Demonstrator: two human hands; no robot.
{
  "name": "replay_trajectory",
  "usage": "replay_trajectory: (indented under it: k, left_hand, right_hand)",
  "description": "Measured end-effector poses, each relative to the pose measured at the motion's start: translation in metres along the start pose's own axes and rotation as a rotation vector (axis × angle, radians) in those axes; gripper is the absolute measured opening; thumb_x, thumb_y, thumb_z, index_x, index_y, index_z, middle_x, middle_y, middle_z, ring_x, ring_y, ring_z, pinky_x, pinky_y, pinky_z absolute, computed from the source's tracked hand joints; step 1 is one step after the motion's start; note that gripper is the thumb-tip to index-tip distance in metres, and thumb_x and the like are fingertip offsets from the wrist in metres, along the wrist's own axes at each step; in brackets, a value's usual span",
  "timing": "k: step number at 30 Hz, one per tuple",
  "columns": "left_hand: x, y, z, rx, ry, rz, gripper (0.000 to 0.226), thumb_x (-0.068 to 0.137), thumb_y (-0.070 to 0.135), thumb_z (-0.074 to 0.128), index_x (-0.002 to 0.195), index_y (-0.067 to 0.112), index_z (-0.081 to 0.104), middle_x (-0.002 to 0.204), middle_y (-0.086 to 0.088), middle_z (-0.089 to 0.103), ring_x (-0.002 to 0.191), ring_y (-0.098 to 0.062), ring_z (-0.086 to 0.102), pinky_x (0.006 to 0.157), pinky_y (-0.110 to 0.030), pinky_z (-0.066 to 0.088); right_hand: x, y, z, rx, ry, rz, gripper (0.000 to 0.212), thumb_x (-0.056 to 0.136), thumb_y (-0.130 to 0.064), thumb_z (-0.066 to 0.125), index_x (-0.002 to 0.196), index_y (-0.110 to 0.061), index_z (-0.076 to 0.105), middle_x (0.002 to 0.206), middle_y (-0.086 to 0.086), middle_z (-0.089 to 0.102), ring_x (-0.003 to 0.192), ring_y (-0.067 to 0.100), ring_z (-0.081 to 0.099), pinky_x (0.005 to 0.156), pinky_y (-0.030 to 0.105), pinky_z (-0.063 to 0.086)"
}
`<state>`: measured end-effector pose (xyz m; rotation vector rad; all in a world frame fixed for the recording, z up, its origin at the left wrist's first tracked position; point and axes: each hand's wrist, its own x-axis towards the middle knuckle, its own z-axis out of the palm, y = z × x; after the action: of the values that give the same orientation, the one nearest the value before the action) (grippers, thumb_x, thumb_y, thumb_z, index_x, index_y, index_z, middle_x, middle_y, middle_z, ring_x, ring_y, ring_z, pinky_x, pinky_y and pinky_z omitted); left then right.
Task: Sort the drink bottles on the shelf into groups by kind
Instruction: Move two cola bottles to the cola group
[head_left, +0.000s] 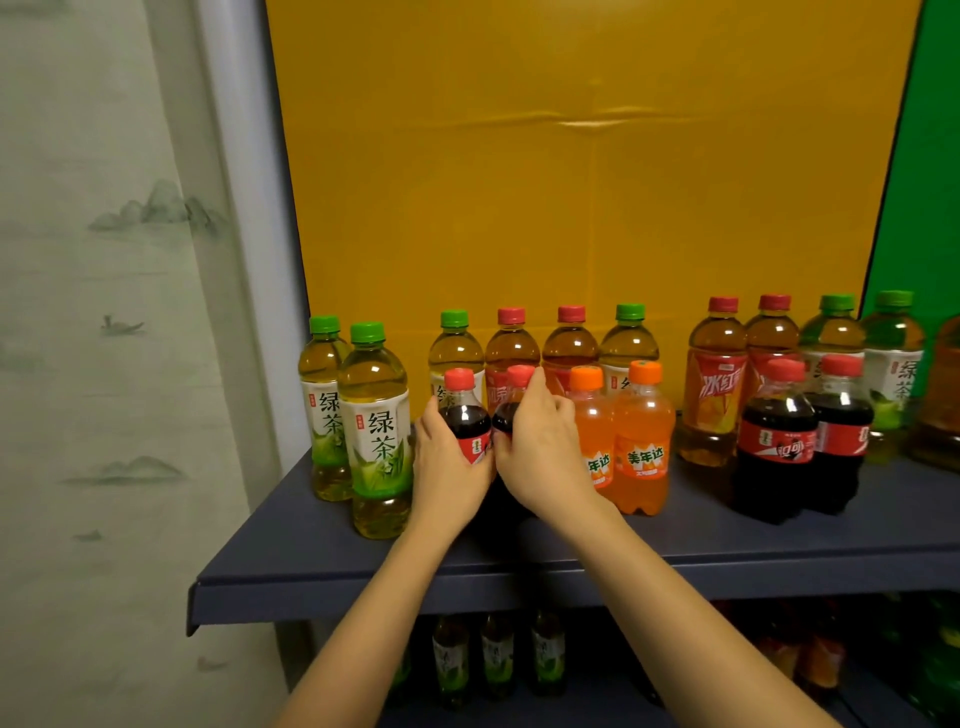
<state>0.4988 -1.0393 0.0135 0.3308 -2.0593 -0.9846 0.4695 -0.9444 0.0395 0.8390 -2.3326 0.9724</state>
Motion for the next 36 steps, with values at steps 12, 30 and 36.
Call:
replay_trajectory:
  k: [12, 30, 36]
  left_hand:
    - [-0.006, -0.014, -0.011, -0.048, 0.040, 0.072, 0.072, 0.071, 0.023, 0.075, 0.131, 0.012, 0.036, 0.125, -0.007, 0.050, 0.113, -0.020, 0.051, 0.085, -0.025, 0.040]
    - [-0.025, -0.025, -0.019, -0.479, -0.047, 0.119, 0.065, 0.075, 0.005, 0.072, 0.130, 0.014, 0.038, 0.114, 0.008, 0.056, 0.096, 0.004, 0.060, 0.073, -0.012, 0.050]
    - [-0.026, -0.024, -0.021, -0.551, -0.034, 0.118, 0.055, 0.073, 0.019, 0.075, 0.121, 0.014, 0.048, 0.105, 0.009, 0.061, 0.095, 0.000, 0.062, 0.077, -0.016, 0.050]
  right_hand:
    - [-0.013, 0.007, 0.000, -0.048, 0.141, -0.052, 0.076, 0.082, -0.029, 0.063, 0.142, -0.006, 0.022, 0.135, 0.009, 0.037, 0.126, 0.023, 0.034, 0.105, 0.030, 0.030]
    - [-0.040, 0.020, 0.023, 0.600, 0.119, 0.024, 0.078, 0.081, -0.041, 0.065, 0.140, -0.044, 0.015, 0.131, -0.024, 0.038, 0.118, -0.013, 0.040, 0.094, 0.010, 0.039]
    - [-0.047, 0.015, 0.031, 0.712, 0.152, 0.095, 0.062, 0.081, -0.043, 0.063, 0.131, -0.042, 0.026, 0.129, -0.010, 0.049, 0.119, 0.005, 0.049, 0.101, 0.037, 0.046]
